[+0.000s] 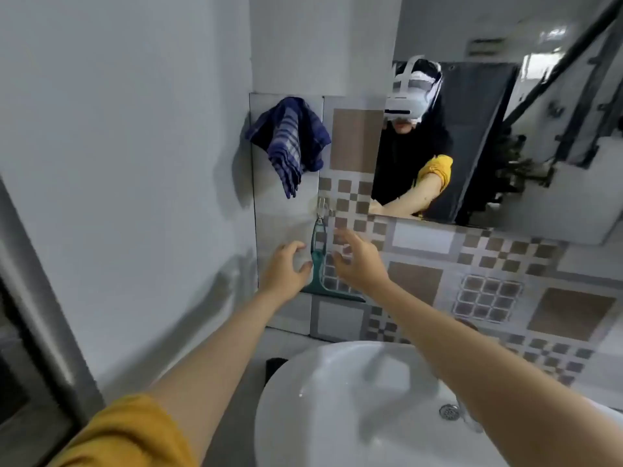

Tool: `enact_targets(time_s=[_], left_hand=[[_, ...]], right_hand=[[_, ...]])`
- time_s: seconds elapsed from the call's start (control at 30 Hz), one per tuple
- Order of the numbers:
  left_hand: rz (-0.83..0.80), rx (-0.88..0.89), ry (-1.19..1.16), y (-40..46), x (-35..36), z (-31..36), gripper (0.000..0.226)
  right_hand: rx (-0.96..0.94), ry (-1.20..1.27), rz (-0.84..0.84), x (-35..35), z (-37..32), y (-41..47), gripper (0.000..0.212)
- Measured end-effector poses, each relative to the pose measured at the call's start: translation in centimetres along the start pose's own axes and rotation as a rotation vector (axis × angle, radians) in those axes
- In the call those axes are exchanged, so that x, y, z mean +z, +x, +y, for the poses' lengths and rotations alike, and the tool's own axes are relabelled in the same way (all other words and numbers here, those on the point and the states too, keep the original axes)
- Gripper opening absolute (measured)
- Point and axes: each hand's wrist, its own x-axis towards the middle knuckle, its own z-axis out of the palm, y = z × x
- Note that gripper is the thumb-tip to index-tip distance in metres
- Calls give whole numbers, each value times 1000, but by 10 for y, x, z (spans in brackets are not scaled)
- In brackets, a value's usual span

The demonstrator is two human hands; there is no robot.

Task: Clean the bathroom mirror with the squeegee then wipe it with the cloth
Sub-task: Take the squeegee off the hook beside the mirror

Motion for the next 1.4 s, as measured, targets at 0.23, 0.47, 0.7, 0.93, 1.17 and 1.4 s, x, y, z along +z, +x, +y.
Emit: enact_targets(time_s=[0.23, 0.47, 0.7, 0.93, 1.17, 1.4], left_hand=[[7, -41, -120, 26, 29, -42, 34], [-36, -93, -268, 36, 51, -58, 28], [63, -128, -391, 41, 68, -65, 23], [148, -50, -398, 38, 63, -59, 19], [213, 32, -460, 34, 41, -26, 19], [81, 58, -624, 30, 20, 22, 23]], right_hand=[[61, 107, 82, 39, 25, 19, 43], [133, 189, 100, 60, 35, 30, 44], [183, 294, 135, 64, 37, 36, 44], [168, 335, 173, 58, 31, 37, 42], [11, 251, 216, 27, 14, 37, 43], [-409, -283, 267, -44, 6, 20, 42]])
